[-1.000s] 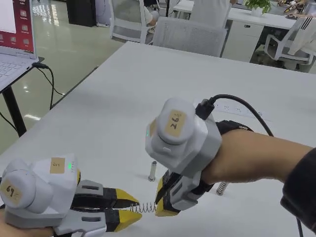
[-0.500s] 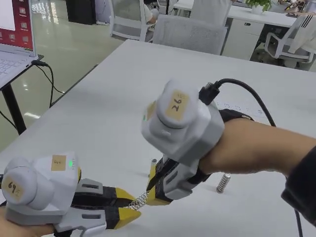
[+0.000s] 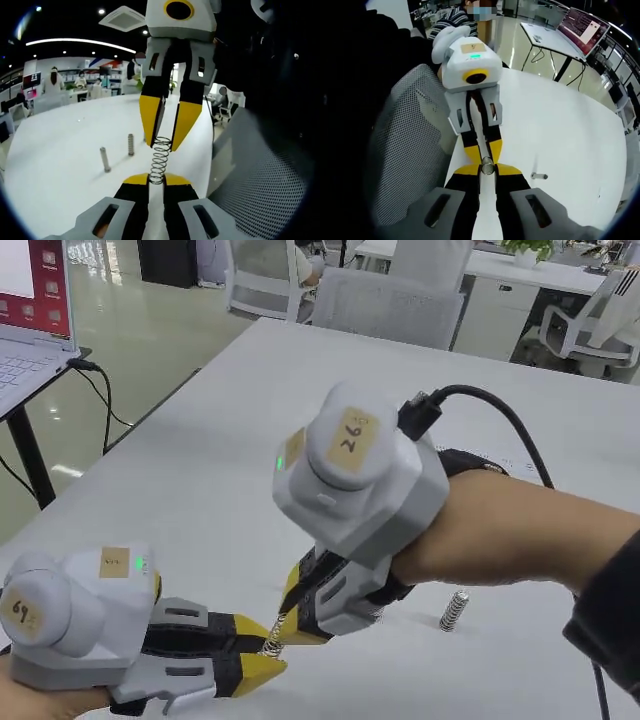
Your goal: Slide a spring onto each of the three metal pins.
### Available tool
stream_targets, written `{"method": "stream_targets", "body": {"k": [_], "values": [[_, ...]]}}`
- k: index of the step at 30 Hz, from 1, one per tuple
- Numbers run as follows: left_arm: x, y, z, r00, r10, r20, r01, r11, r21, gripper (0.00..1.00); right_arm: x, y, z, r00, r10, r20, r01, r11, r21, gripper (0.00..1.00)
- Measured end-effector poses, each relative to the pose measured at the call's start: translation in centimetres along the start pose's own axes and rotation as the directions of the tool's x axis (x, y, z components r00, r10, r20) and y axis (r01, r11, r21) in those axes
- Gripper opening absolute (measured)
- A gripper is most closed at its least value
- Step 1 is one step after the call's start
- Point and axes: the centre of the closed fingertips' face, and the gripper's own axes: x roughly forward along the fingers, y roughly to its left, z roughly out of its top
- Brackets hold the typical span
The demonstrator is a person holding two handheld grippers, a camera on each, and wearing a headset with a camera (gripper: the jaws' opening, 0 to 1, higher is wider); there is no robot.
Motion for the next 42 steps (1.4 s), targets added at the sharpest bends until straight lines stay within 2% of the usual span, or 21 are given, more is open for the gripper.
{"method": "stream_targets", "body": {"k": [6,16,30,42], "values": [[-0.1,0.1,0.1,0.9999,0.005,0.009,-0.005,1.000,-0.005,0.02,0.3,0.1,-0.3,0.9999,0.011,-0.011,-0.011,1.000,0.006,0.12],[-0.1,-0.1,0.9,0.9993,0.001,0.037,-0.001,1.000,-0.004,0.02,1.5,0.0,-0.7,0.9990,0.026,-0.037,-0.025,1.000,0.006,0.10],[0.2,0.3,1.0,0.9983,0.003,0.058,-0.002,1.000,-0.018,0.03,1.6,-0.5,-1.0,0.9989,0.019,-0.043,-0.018,1.000,0.022,0.08],[0.2,1.2,0.3,0.9979,0.046,0.045,-0.044,0.998,-0.045,0.23,1.1,-1.5,-2.6,0.9971,-0.002,-0.076,0.006,0.998,0.055,0.08]]}}
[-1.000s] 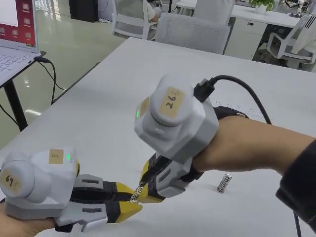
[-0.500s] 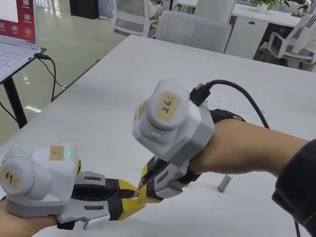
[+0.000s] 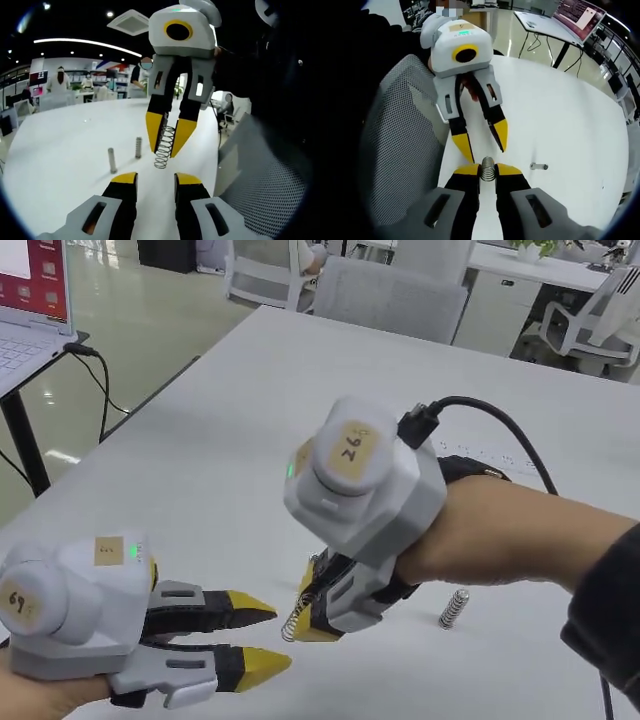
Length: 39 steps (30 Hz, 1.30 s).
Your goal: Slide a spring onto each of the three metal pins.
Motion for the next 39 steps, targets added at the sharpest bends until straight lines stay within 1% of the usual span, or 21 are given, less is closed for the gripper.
{"method": "stream_targets", "body": {"k": [2,7,10,14,15,19,21,25,28,31,36,39], "values": [[0.0,0.2,0.0,1.0000,0.008,0.002,-0.008,1.000,-0.003,0.26,-0.1,-0.2,-0.3,0.9999,-0.006,-0.009,0.006,1.000,0.003,0.08],[-0.1,0.7,-0.1,0.9994,0.034,0.003,-0.034,0.999,-0.018,0.36,-0.4,-0.9,-0.7,0.9998,-0.019,-0.008,0.020,1.000,0.019,0.08],[-0.1,0.8,-0.2,0.9992,0.040,0.003,-0.040,0.999,-0.019,0.39,-0.6,-1.4,-0.9,0.9995,-0.031,-0.010,0.031,0.999,0.025,0.08],[-0.2,1.1,-0.2,0.9984,0.056,0.008,-0.056,0.998,-0.020,0.45,-1.0,-2.6,-1.2,0.9978,-0.064,-0.017,0.065,0.997,0.039,0.08],[-0.2,1.1,-0.2,0.9982,0.058,0.010,-0.058,0.998,-0.022,0.45,-1.1,-3.0,-1.3,0.9969,-0.077,-0.017,0.077,0.996,0.047,0.08],[-0.2,1.2,-0.1,0.9978,0.066,0.013,-0.066,0.998,-0.022,0.49,-1.3,-4.1,-1.7,0.9946,-0.102,-0.020,0.103,0.993,0.065,0.08],[-0.2,1.2,-0.2,0.9979,0.064,0.011,-0.063,0.998,-0.023,0.49,-1.4,-4.9,-2.0,0.9920,-0.123,-0.029,0.125,0.990,0.070,0.08],[-0.1,1.1,-0.4,0.9983,0.058,0.005,-0.058,0.998,-0.024,0.50,-1.5,-5.8,-2.2,0.9891,-0.142,-0.037,0.145,0.986,0.077,0.08],[-0.1,1.1,-0.5,0.9983,0.058,0.004,-0.058,0.998,-0.027,0.50,-1.5,-7.1,-2.3,0.9847,-0.167,-0.048,0.171,0.982,0.079,0.08],[-0.1,1.2,-0.5,0.9983,0.058,0.004,-0.058,0.998,-0.027,0.50,-1.5,-8.0,-2.3,0.9818,-0.181,-0.057,0.185,0.979,0.079,0.08],[-0.2,1.2,-0.7,0.9983,0.059,0.004,-0.059,0.998,-0.028,0.50,-0.9,-8.9,-2.1,0.9796,-0.185,-0.078,0.190,0.979,0.067,0.08],[-0.2,1.3,-0.8,0.9982,0.060,0.003,-0.060,0.998,-0.030,0.50,-0.3,-9.1,-1.7,0.9826,-0.168,-0.080,0.173,0.982,0.069,0.08]]}}
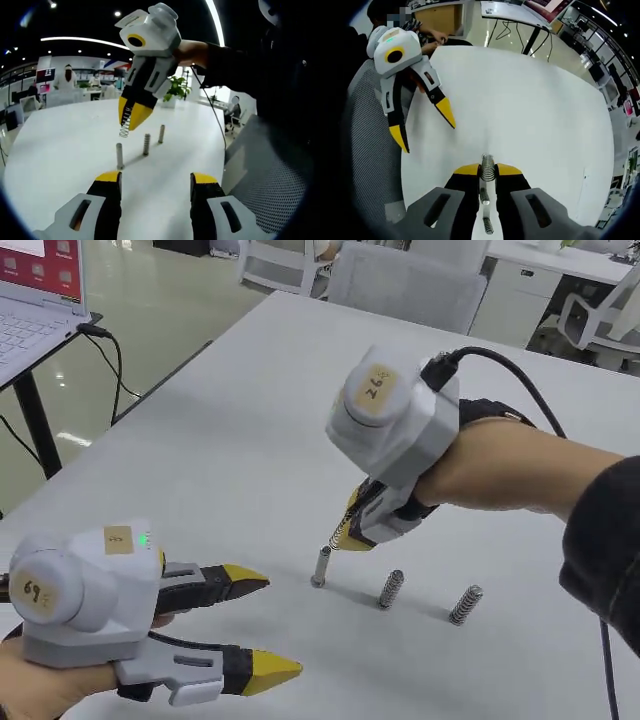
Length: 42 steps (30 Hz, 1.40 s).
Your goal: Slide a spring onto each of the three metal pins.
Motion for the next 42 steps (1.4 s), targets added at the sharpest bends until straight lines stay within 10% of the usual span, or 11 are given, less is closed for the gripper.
{"method": "stream_targets", "body": {"k": [42], "values": [[-0.3,0.4,-0.8,1.0000,-0.003,-0.006,0.003,1.000,-0.021,0.46,4.2,-0.2,-1.2,0.9910,0.078,-0.109,-0.078,0.997,0.004,0.08]]}}
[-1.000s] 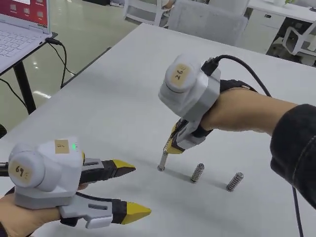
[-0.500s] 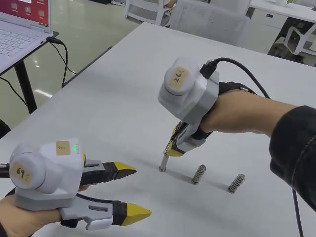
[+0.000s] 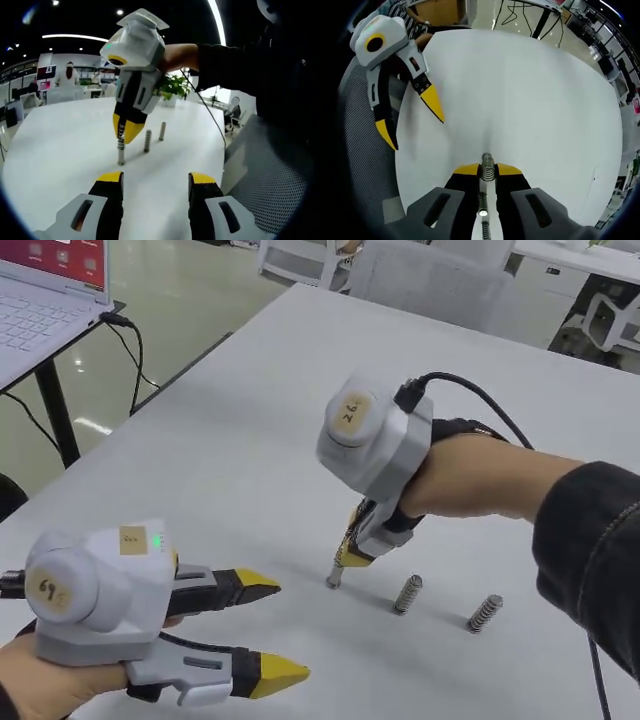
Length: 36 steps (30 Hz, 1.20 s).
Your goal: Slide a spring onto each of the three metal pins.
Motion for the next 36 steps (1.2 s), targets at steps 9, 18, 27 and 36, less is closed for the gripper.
{"method": "stream_targets", "body": {"k": [9,18,27,36], "values": [[-0.1,0.2,-0.2,1.0000,0.005,-0.001,-0.005,1.000,-0.006,0.46,1.2,0.8,-0.3,0.9992,0.029,-0.027,-0.029,1.000,-0.008,0.08],[0.0,0.2,-0.2,1.0000,0.005,-0.002,-0.005,1.000,-0.005,0.46,2.2,1.6,-0.1,0.9982,0.044,-0.040,-0.045,0.999,-0.024,0.08],[-0.1,0.3,-0.2,1.0000,0.009,-0.001,-0.009,1.000,-0.007,0.46,3.4,1.6,-0.6,0.9972,0.044,-0.060,-0.045,0.999,-0.009,0.08],[-0.1,0.3,-0.1,0.9999,0.010,-0.002,-0.010,1.000,-0.005,0.46,3.6,1.6,-0.8,0.9974,0.045,-0.056,-0.046,0.999,-0.002,0.09]]}}
